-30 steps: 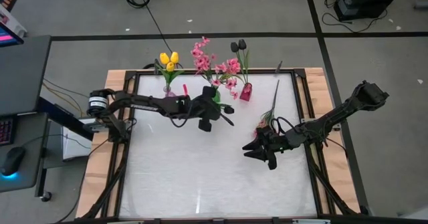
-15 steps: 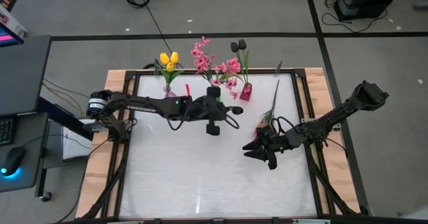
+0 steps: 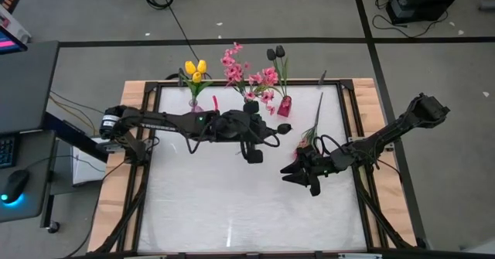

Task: Sort flowers into vase by color
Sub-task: Put the black flower into the red vase

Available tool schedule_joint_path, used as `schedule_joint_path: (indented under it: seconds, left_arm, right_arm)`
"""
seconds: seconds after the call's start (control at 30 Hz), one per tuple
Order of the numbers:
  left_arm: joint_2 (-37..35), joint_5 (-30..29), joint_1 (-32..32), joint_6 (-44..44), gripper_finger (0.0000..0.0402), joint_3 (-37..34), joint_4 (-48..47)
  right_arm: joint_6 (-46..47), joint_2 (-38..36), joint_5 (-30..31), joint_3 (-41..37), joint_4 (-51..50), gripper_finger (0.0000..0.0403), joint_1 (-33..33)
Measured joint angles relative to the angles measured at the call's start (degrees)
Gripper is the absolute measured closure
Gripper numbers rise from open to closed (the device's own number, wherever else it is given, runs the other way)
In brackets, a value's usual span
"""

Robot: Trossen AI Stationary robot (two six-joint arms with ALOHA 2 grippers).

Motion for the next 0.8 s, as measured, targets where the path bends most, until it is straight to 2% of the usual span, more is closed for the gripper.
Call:
schedule_joint_path:
  seconds: [0.4, 0.53, 0.8]
  left_arm:
    - [0.02, 0.28, 0.15, -4.63, 0.0385, 13.19, 0.44]
    - [0.02, 2.66, 0.98, -4.64, 0.0385, 18.58, 1.12]
    - [0.02, 5.66, 4.60, -5.13, 0.0385, 26.14, 11.07]
  right_arm:
    - [-0.01, 0.00, 0.00, 0.00, 0.00, 0.0231, -0.01]
    - [0.00, 0.00, 0.00, 0.00, 0.00, 0.0231, 0.00]
    - [0.00, 0.00, 0.00, 0.00, -0.02, 0.0231, -0.02]
